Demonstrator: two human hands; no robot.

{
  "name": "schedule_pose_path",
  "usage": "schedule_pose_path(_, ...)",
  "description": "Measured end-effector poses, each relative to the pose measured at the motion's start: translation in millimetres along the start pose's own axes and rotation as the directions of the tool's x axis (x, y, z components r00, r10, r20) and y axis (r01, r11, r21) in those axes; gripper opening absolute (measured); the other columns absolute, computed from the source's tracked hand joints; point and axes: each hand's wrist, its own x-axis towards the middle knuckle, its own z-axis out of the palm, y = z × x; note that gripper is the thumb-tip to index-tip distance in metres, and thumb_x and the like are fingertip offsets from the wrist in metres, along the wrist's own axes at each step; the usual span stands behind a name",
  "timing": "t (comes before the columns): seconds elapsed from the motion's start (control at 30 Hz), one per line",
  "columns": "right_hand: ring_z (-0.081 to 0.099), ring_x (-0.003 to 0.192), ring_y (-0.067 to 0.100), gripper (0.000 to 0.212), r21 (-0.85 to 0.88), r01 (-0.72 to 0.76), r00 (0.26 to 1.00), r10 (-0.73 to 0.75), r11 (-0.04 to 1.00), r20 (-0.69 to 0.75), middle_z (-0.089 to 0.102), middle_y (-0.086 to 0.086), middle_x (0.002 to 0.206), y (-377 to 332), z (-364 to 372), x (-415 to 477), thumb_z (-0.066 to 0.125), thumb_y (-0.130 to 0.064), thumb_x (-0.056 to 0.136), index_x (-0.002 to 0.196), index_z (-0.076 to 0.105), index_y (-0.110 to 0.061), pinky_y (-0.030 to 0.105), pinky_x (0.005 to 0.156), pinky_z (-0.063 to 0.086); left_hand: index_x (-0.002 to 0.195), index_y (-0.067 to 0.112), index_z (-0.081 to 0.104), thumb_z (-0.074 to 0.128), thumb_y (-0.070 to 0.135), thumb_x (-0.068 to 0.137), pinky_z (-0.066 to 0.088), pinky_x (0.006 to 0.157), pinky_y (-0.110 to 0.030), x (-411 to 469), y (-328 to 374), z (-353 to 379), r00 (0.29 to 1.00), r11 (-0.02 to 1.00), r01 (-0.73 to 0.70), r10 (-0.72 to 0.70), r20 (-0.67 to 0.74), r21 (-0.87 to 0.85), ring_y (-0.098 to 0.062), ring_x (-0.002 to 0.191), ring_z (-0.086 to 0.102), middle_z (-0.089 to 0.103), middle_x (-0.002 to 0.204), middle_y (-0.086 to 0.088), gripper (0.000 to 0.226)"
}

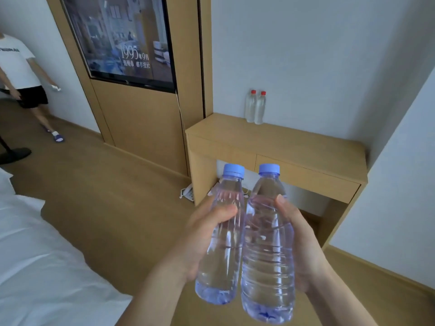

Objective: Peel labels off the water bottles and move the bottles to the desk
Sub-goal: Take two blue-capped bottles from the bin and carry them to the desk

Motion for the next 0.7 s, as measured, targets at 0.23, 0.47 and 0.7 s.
schedule_pose_path(0.23, 0.070, 0.059, 0.029, 0.038, -0.020, -0.021, 0.991, 0.018, 1.000, -0.133, 0.072, 0.018, 0.073, 1.4, 36.6, 132.4, 0.053, -0.039, 0.072, 0.076, 0.076, -0.010, 0.032, 0.048, 0.056, 0.078, 0.050, 0.073, 0.065, 0.048, 0.044, 0.043, 0.090, -0.036, 121.6, 43.9, -78.8, 0.997, 0.998, -0.049, 0.046, 0.063, 0.048, 0.001, 0.093, 0.066, 0.075, 0.086, 0.022, 0.034)
schedule_pose_path(0.47, 0.070, 0.061, 0.024, 0.038, 0.094, -0.061, 0.997, 0.057, 0.994, 0.046, 0.071, 0.012, 0.072, 16.2, 69.8, 241.4, 0.075, -0.044, 0.059, 0.077, 0.076, -0.011, 0.034, 0.058, 0.059, 0.099, 0.028, 0.071, 0.065, 0.039, 0.064, 0.040, 0.103, -0.056, 186.3, 69.9, -153.5, 1.000, 1.000, -0.011, 0.011, 0.014, 0.015, -0.029, 0.107, 0.064, 0.072, 0.106, -0.007, 0.036)
schedule_pose_path(0.7, 0.070, 0.066, 0.027, 0.045, 0.082, -0.113, 0.987, 0.102, 0.990, 0.126, 0.072, 0.014, 0.076, 31.6, 63.0, 330.6, 0.079, -0.048, 0.054, 0.082, 0.075, -0.013, 0.035, 0.061, 0.058, 0.091, 0.024, 0.073, 0.056, 0.018, 0.086, 0.052, 0.083, -0.042, 245.2, 81.7, -191.0, 0.997, 1.000, 0.019, -0.018, -0.079, 0.003, -0.024, 0.085, 0.069, 0.073, 0.093, -0.008, 0.018)
